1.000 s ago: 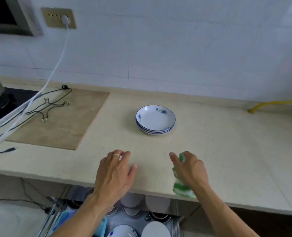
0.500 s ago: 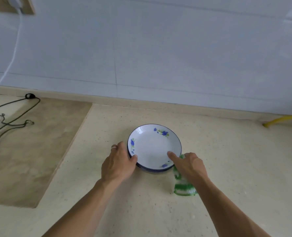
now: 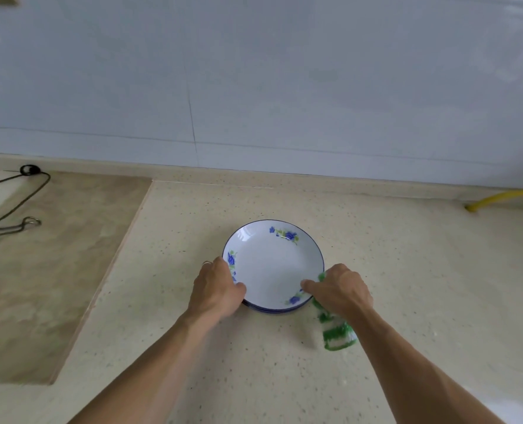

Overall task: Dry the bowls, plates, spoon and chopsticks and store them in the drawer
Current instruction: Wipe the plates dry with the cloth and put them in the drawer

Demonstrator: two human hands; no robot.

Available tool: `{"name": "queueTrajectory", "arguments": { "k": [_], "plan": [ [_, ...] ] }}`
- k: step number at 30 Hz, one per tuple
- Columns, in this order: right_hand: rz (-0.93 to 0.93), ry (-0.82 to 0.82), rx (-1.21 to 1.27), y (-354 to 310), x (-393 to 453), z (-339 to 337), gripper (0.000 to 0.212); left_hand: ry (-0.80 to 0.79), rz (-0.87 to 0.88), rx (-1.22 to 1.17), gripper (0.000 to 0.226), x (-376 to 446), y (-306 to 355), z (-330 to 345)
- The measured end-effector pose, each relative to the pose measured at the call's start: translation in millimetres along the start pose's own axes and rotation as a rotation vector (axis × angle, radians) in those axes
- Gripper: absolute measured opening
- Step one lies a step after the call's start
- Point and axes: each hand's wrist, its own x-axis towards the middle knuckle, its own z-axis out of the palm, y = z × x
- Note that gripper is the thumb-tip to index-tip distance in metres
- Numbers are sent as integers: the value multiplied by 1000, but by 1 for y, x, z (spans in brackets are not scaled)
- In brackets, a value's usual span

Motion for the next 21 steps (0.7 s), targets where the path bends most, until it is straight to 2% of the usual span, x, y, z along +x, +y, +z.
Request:
{"name": "queueTrajectory", "arguments": {
  "k": [5,13,21],
  "plan": [
    [23,-46,32,10,-12,-5,49,-15,-35,-63,24,-17,0,12],
    [109,-95,430,13,-29,-9,30,-47,-99,-195,25,-32,8,-3],
    [138,-114,638,28,-70,-37,17,-37,-45,-320,40,-72,41,-27]
  ]
}}
